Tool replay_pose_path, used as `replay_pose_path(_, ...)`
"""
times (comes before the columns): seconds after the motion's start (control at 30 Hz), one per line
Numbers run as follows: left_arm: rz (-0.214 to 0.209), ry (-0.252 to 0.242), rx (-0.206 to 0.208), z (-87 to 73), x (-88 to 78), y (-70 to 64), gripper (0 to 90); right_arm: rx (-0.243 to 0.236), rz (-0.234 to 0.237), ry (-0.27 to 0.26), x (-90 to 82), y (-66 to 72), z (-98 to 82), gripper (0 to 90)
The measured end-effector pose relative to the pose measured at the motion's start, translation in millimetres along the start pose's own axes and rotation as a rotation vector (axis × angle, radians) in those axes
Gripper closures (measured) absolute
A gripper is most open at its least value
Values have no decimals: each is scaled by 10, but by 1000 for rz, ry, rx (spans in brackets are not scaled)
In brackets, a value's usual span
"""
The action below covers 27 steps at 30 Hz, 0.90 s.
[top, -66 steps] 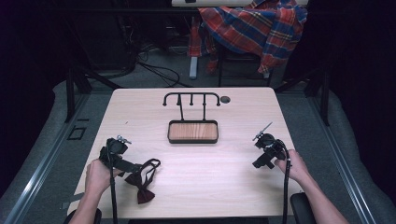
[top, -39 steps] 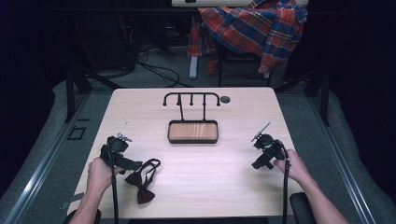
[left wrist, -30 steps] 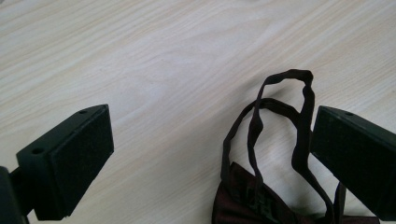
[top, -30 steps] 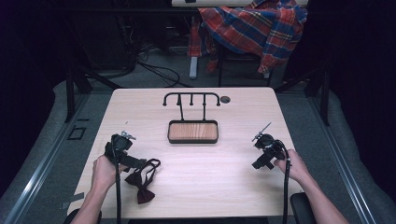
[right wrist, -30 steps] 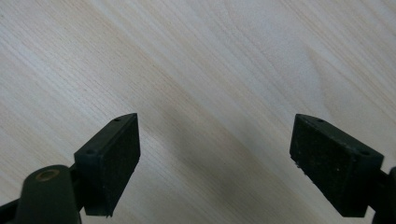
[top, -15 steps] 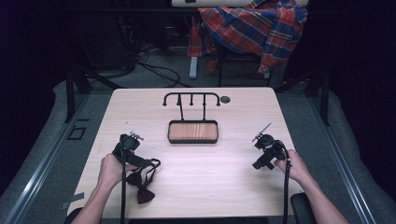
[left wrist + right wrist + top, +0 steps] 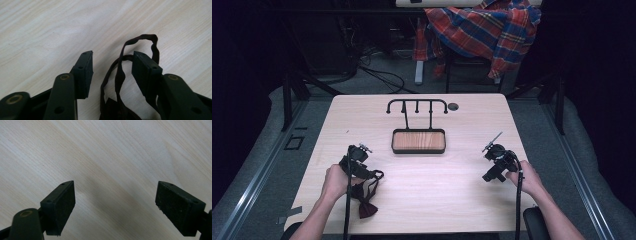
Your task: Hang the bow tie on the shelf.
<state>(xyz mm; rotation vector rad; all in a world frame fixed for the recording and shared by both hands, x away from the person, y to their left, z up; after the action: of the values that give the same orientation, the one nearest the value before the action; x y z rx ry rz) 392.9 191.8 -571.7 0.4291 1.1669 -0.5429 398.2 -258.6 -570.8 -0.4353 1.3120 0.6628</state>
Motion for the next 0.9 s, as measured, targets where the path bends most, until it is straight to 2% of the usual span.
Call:
replay_pose_path(0.07, -3, 12, 21, -11, 17, -15, 599, -5, -4, 1, -4, -3, 4, 158)
replay_pose_path(0.1, -3, 14, 26, -11, 21, -16, 620, 7, -4, -17, 13, 8, 4, 158)
replay_pose_path(0.13, -3, 13, 26, -11, 25, -23, 641, -8, -4, 8, -1, 1, 4, 160)
replay_pose_path(0.2, -8, 19, 32, -9, 28, -35, 686, 9, -1, -12, 13, 12, -1, 160)
replay_pose_path(0.27, -8, 21, 32, -6, 28, -47, 722, -1, -1, 1, -2, -5, -3, 158)
replay_pose_path(0.47, 3, 63, 50, -26, 74, -66, 736, -9, 1, 11, -3, 4, 2, 160)
replay_pose_path(0.5, 4, 63, 55, -26, 80, -65, 736, 7, 1, -15, 12, 12, 0, 159)
replay_pose_path(0.53, 4, 63, 55, -26, 80, -65, 733, 7, 1, -15, 12, 12, 0, 159)
replay_pose_path(0.57, 6, 68, 55, -28, 82, -67, 733, -31, -6, 40, -28, -17, 1, 158)
replay_pose_path(0.6, 7, 77, 63, -29, 84, -68, 735, -7, -1, 4, -3, -4, -1, 158)
replay_pose_path(0.63, 10, 77, 67, -30, 89, -69, 742, -14, -2, 18, -11, -9, -2, 159)
replay_pose_path(0.67, 13, 83, 75, -34, 96, -77, 760, -23, -3, 32, -20, -14, -2, 159)
replay_pose_path(0.8, 30, 83, 96, -38, 100, -97, 839, -15, 4, 21, -13, -7, -3, 159)
replay_pose_path(0.83, 26, 84, 108, -38, 94, -110, 876, -3, 5, -1, 1, -4, -4, 159)
replay_pose_path(0.9, 31, 88, 117, -40, 97, -121, 884, -3, 4, -3, 1, -4, -2, 159)
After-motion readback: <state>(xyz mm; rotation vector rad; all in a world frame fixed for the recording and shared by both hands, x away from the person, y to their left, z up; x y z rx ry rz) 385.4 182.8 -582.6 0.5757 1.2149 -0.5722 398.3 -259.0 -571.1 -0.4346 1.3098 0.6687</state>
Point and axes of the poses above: each handheld gripper's, and its own axes: x roughly forward along the jaws, z roughly out of its top, y roughly to its left, the point moved 4 cm from there along x, roughly forward along the jaws, and after that the axes turned 6 degrees about z, right-handed, at the moved point
